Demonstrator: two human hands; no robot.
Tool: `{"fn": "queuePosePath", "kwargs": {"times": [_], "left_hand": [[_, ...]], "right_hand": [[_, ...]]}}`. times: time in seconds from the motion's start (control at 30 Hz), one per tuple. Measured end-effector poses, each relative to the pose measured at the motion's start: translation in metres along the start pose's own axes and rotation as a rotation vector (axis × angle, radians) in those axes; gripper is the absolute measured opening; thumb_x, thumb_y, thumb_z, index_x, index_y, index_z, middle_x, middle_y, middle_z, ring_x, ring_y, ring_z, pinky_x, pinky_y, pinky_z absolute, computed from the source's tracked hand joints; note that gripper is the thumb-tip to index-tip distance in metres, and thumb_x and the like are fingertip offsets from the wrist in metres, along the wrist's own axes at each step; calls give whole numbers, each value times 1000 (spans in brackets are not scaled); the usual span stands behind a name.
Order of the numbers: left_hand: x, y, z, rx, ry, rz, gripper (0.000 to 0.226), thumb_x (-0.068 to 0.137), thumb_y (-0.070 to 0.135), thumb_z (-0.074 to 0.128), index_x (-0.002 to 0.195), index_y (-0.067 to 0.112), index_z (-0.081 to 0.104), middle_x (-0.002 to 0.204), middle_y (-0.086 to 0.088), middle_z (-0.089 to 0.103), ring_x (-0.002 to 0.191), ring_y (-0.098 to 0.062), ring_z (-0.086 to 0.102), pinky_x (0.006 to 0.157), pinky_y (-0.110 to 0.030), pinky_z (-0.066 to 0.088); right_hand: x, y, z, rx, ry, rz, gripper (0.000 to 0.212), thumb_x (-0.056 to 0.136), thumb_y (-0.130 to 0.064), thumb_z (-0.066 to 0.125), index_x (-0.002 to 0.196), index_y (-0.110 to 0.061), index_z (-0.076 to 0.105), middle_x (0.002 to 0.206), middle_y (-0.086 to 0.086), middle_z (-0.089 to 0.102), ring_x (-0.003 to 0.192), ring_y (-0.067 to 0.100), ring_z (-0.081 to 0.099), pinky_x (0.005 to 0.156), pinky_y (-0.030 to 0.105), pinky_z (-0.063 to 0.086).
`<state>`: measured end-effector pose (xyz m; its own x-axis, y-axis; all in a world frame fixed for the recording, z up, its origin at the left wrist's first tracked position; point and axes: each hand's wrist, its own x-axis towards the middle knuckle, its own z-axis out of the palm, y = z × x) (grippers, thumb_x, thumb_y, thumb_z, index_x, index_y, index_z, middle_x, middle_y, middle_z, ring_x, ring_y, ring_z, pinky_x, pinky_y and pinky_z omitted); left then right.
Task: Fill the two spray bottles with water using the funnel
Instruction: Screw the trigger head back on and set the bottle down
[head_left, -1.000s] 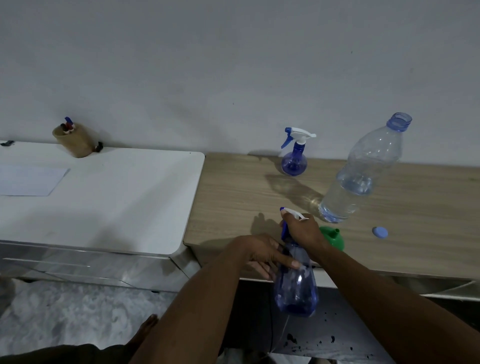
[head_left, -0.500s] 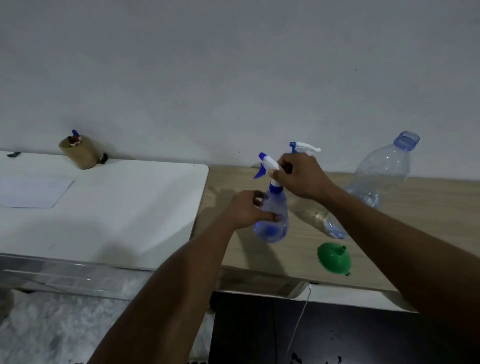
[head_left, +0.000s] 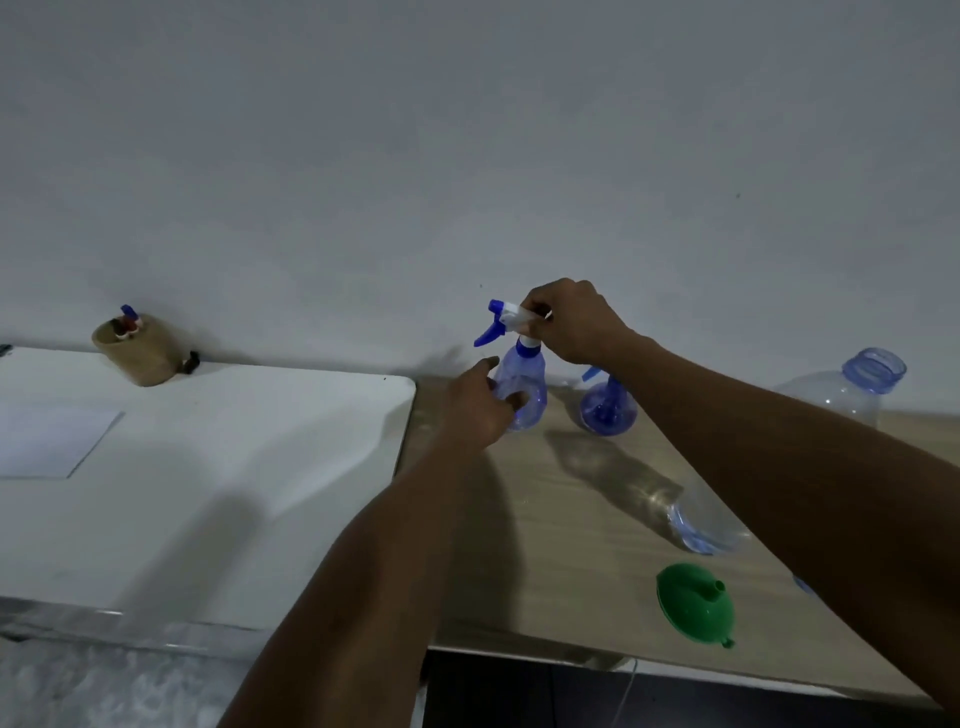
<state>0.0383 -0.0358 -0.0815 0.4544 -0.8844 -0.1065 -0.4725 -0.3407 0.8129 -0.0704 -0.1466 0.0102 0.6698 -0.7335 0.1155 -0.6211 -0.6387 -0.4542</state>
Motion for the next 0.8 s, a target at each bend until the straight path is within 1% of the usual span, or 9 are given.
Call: {"fn": "queuePosePath", "kwargs": {"times": [0.13, 0.33, 0.43, 0.5, 0.53, 0.6, 0.67, 0.73, 0.8], "left_hand": [[10, -4, 13, -34, -63, 4, 42, 88, 22, 72, 124, 8, 56, 111, -8, 66, 99, -24, 63, 92, -36, 51], [19, -16, 29, 14, -74, 12, 48, 86, 29, 74, 128, 17, 54, 118, 0, 65, 106, -17, 61, 91, -29, 47], [24, -16, 29, -23, -105, -12, 45, 91, 22, 69, 131, 9, 53, 123, -9, 63, 110, -19, 59, 101, -36, 47], [25, -11, 27, -20, -151, -26, 40, 96, 18, 63, 131, 3, 52, 122, -13, 61, 105, -19, 56, 105, -40, 45], [26, -10, 27, -12, -151, -27, 37, 96, 18, 63, 129, 6, 53, 116, -10, 63, 101, -17, 57, 102, -39, 47], [22, -10, 27, 3, -120, -30, 28, 93, 21, 66, 116, 13, 52, 97, 0, 62, 87, -11, 59, 89, -33, 52], [18, -16, 29, 40, -28, 12, 32, 89, 25, 69, 113, 14, 52, 96, 1, 64, 85, -12, 62, 78, -27, 51], [11, -21, 33, 51, 23, 64, 35, 88, 27, 70, 115, 13, 54, 101, 2, 64, 90, -12, 62, 79, -23, 46], [3, -21, 37, 67, 28, 105, 29, 89, 25, 69, 113, 14, 57, 94, 5, 61, 84, -9, 59, 79, -21, 46]], "right_hand": [[10, 14, 17, -39, -8, 19, 16, 89, -18, 66, 100, -9, 72, 93, 8, 72, 81, 26, 64, 76, 41, 53], [16, 27, 36, -46, 13, 23, 17, 92, -22, 64, 104, -12, 71, 97, 7, 71, 88, 27, 63, 79, 37, 49], [20, 27, 39, -77, 16, 12, 20, 92, -22, 64, 109, -11, 70, 101, 9, 71, 91, 28, 63, 81, 38, 49], [20, 28, 39, -64, -5, 9, 22, 91, -23, 66, 109, -10, 69, 101, 9, 71, 92, 28, 64, 82, 40, 50], [20, 31, 39, -46, -23, 6, 24, 90, -27, 68, 108, -11, 68, 100, 8, 70, 91, 28, 64, 81, 40, 51], [14, 39, 37, -9, -14, 16, 39, 88, -48, 65, 108, -15, 67, 97, 2, 68, 89, 23, 63, 80, 40, 51], [5, 50, 29, 30, 101, 68, 57, 85, -69, 52, 113, -20, 64, 104, -2, 66, 96, 18, 61, 85, 40, 51], [-5, 63, 20, 21, 231, 134, 62, 87, -72, 47, 119, -21, 62, 115, 2, 65, 107, 20, 59, 92, 43, 49], [-12, 76, 12, -56, 228, 229, 55, 89, -63, 53, 126, -23, 58, 128, 6, 60, 120, 27, 53, 99, 46, 44]]}}
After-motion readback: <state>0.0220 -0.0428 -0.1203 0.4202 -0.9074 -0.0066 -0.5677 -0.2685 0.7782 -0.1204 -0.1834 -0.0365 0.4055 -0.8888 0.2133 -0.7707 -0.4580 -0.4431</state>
